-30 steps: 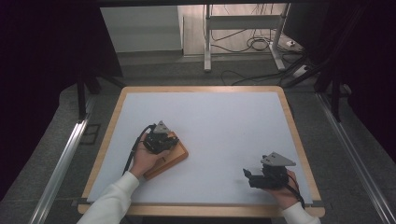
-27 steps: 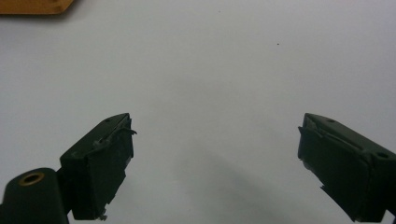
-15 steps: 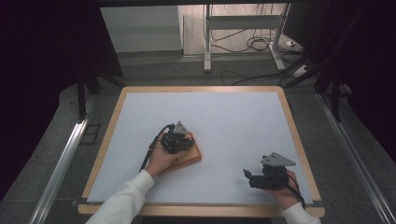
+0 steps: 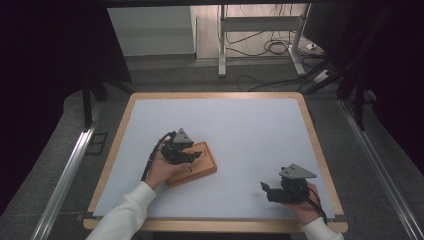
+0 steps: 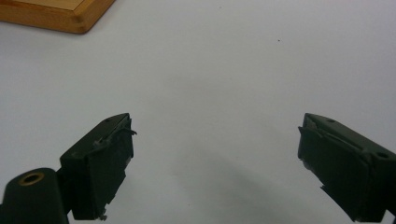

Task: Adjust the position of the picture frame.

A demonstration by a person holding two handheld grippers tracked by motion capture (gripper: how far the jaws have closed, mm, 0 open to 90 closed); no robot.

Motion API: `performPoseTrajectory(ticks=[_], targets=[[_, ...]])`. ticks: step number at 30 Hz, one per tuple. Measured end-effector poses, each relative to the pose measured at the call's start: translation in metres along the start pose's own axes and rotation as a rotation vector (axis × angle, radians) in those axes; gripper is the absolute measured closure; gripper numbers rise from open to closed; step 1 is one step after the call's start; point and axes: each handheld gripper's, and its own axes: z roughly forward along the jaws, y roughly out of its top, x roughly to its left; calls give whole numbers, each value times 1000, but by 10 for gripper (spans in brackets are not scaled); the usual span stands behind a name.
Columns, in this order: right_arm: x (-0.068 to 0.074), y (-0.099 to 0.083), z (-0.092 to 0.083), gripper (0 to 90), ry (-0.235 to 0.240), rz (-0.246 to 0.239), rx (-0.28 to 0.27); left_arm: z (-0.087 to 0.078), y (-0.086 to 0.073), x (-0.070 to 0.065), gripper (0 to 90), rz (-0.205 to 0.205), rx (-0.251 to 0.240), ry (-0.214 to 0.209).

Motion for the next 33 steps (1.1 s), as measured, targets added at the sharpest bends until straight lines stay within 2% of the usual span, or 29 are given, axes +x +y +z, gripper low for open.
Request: performPoseTrajectory(ticks=[3,6,7,9,12,15,23,29,33], targets=[[1,0,1,103,0,-2,2,-10,-9,17,387,-46,1,13],[1,0,1,103,-3,-5,1,-16,-18,32,400,-75,10,35],[1,0,1,103,-5,-4,0,-17,-21,37,435,-87,11,34],[1,0,1,103,-6,-2,2,-18,-24,42,556,-78,26,37],[1,0,1,103,-6,-6,4,-22,-28,49,774,-66,53,49],[1,0,1,103,-6,-6,4,-25,-33,55,895,-75,69,53],[1,0,1,103,-5,-10,5,-23,-48,63,900,-68,132,47],[0,0,1,103,-6,-7,0,-26,-51,64,900,-75,125,29],[1,0,1,103,-8,-8,0,-24,-53,64,900,-68,144,42]])
